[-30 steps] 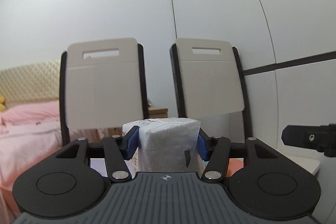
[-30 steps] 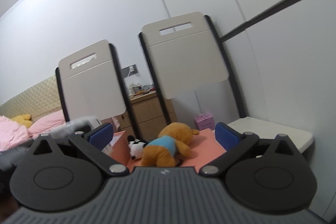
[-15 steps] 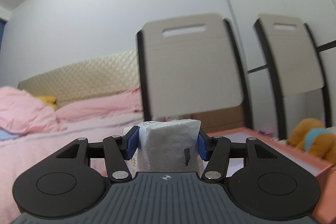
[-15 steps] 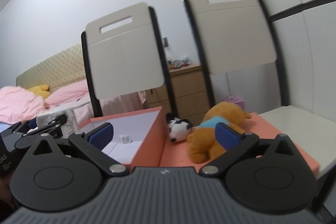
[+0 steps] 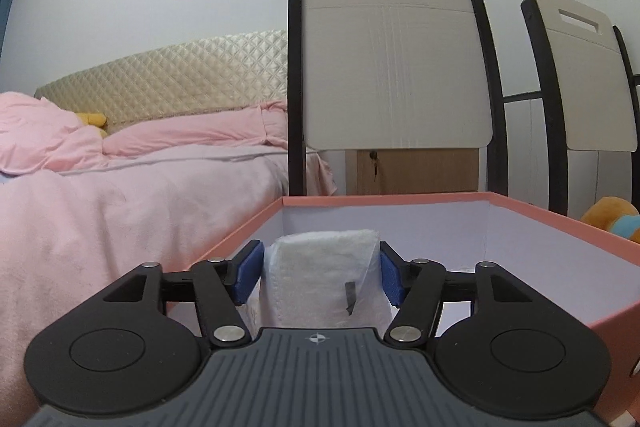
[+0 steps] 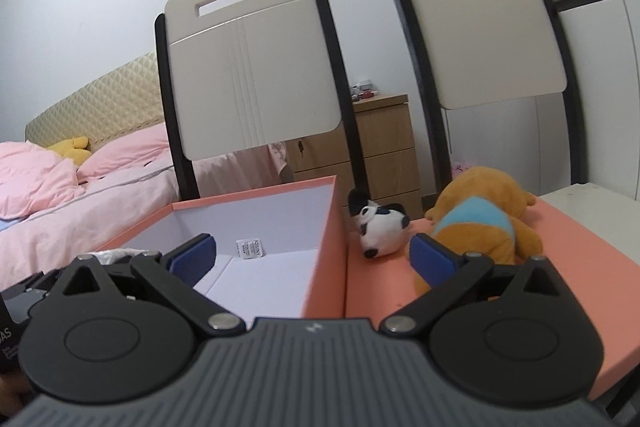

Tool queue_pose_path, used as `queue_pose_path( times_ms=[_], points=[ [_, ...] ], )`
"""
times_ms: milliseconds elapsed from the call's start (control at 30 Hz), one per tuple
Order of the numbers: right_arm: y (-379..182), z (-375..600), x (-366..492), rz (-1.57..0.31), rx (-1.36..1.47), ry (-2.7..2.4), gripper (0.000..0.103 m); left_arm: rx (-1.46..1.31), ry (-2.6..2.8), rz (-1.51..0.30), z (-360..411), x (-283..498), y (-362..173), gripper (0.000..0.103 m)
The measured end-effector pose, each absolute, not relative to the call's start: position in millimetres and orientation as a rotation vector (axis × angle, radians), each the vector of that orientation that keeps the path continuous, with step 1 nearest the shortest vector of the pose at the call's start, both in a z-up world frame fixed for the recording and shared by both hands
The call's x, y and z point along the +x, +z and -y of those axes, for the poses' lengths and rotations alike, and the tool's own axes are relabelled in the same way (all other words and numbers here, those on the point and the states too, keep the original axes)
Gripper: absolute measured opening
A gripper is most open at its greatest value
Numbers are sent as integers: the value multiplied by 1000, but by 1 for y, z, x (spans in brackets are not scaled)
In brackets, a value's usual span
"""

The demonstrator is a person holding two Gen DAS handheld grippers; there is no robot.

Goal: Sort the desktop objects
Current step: 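Carry the tissue pack into the open orange box and open the left tool, then reach the right tool to the orange teddy bear and close on it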

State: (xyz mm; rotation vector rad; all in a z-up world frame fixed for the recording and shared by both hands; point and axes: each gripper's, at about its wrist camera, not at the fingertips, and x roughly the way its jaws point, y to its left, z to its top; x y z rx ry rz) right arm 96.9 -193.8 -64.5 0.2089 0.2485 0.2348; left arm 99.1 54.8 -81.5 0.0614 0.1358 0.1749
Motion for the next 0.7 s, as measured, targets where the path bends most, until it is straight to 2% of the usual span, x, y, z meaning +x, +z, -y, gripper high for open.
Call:
queue_pose_path(
  times_ms=[100,233,500,700],
  points=[
    [-64,191,94,-240,201,239,103,59,161,-104,-54,94,-76,87],
    [-62,190,85,-218,181,236,103,56,156,-112,-49,88,-67,93],
    [-57,187,86,-212,111,210,103,-31,112,-137,-59,72,-55,100],
    [-52,190,104,-198,120,169,103,-39,126,-145,-63,74,-58,101]
  ],
)
